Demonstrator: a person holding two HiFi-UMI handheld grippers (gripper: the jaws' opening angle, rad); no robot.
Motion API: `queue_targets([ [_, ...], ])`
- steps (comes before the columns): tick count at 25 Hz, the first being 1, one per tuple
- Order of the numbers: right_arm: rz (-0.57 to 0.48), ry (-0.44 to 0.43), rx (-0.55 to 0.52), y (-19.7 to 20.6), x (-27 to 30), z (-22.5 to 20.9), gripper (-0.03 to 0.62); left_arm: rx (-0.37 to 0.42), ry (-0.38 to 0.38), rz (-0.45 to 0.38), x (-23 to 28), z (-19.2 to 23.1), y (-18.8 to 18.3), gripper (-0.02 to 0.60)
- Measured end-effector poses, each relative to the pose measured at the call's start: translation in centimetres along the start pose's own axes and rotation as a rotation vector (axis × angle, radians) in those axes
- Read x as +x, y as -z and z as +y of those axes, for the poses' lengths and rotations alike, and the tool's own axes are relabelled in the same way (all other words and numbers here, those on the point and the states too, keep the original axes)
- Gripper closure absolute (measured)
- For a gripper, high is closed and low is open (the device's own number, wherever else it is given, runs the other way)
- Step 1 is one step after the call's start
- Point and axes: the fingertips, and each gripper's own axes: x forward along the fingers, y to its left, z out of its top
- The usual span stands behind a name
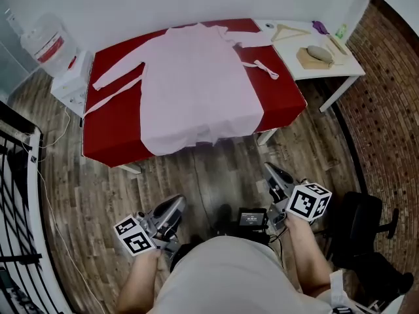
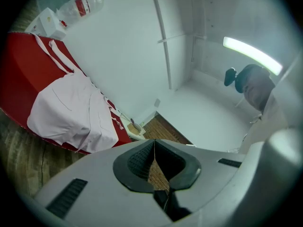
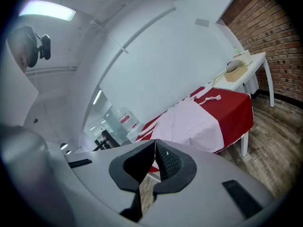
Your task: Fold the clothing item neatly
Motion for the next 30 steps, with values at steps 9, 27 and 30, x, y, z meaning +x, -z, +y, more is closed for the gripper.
queue_targets([
  [9,0.055,-0.04,0.036,-1.9,3.1,-3.6,0.589,0.016,-0.123,-0.044,3.6,1.8,-2.2,0.575],
  [27,0.022,-0.055,0.06,-4.9,7.8,-4.9,0.588,0.038,-0.184,-0.015,5.2,6.8,-6.7,0.575],
  [30,-0.023,-0.044,0.054,-6.1,8.5,-5.2,0.588,0.044,-0.183,0.01,6.2,9.0,-8.6,0.575],
])
